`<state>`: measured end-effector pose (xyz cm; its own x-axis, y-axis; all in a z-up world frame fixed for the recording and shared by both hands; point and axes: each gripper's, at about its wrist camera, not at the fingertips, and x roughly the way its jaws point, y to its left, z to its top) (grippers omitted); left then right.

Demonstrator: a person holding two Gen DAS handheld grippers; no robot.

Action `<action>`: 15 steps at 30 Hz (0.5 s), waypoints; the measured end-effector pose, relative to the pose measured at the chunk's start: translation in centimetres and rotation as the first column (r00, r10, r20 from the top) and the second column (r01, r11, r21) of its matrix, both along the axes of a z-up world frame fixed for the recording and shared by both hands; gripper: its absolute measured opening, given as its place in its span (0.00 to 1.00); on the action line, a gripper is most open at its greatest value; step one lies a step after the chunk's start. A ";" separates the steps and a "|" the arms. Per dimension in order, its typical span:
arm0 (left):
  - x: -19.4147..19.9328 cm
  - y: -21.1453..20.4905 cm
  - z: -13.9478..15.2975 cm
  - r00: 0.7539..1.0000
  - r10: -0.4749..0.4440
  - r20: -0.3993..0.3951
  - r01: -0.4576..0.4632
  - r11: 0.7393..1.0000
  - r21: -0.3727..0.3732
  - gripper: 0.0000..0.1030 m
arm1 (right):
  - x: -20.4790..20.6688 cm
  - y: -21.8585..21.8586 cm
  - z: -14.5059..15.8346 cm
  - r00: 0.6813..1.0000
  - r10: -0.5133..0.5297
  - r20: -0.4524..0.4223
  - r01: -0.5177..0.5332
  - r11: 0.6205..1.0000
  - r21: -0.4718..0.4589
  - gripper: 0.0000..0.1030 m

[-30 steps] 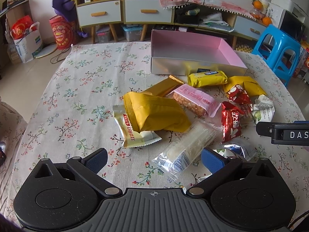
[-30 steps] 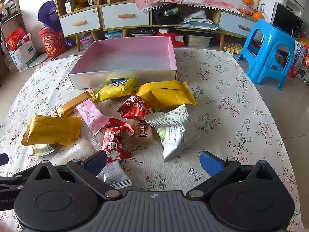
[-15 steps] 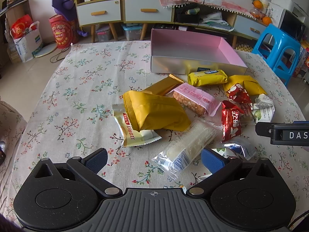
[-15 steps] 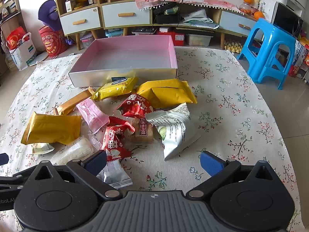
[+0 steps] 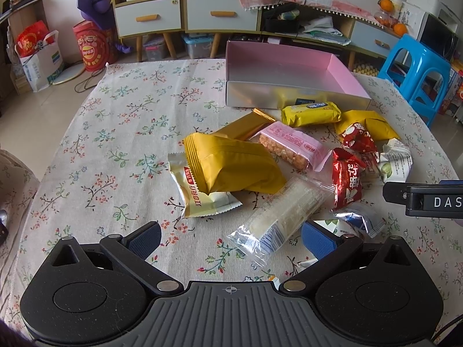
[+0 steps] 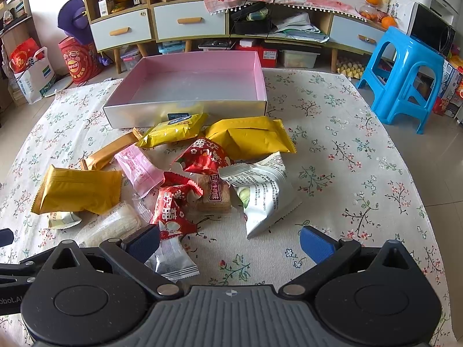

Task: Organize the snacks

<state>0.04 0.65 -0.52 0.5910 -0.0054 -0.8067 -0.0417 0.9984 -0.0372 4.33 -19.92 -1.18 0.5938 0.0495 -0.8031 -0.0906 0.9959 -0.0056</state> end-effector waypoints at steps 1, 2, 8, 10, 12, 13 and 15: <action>0.0 0.0 0.0 1.000 0.000 -0.001 0.000 1.000 0.000 1.00 | 0.0 0.0 0.0 1.000 0.000 0.000 0.000 1.000 0.001 0.91; 0.0 0.0 0.0 1.000 -0.001 0.000 0.001 1.000 -0.001 1.00 | 0.0 0.0 0.0 1.000 0.001 0.000 -0.001 1.000 0.000 0.91; 0.1 0.1 0.0 1.000 0.004 -0.001 -0.004 1.000 0.003 1.00 | 0.1 0.0 -0.1 1.000 -0.001 -0.006 0.001 1.000 0.000 0.91; 0.2 0.0 -0.1 1.000 0.005 0.000 -0.005 1.000 0.009 1.00 | 0.1 0.0 0.0 1.000 0.000 -0.007 0.000 1.000 0.001 0.91; 0.2 0.0 0.0 1.000 0.007 0.000 -0.007 1.000 0.011 1.00 | 0.0 0.0 0.0 1.000 -0.001 -0.008 0.001 1.000 0.001 0.91; 0.2 0.1 0.0 1.000 0.008 0.001 -0.008 1.000 0.011 1.00 | 0.0 0.0 0.0 1.000 -0.001 -0.006 0.001 1.000 0.001 0.91; 0.3 0.2 0.0 1.000 0.012 0.002 -0.012 1.000 0.014 1.00 | 0.0 0.0 0.1 1.000 -0.003 -0.008 0.003 1.000 0.003 0.91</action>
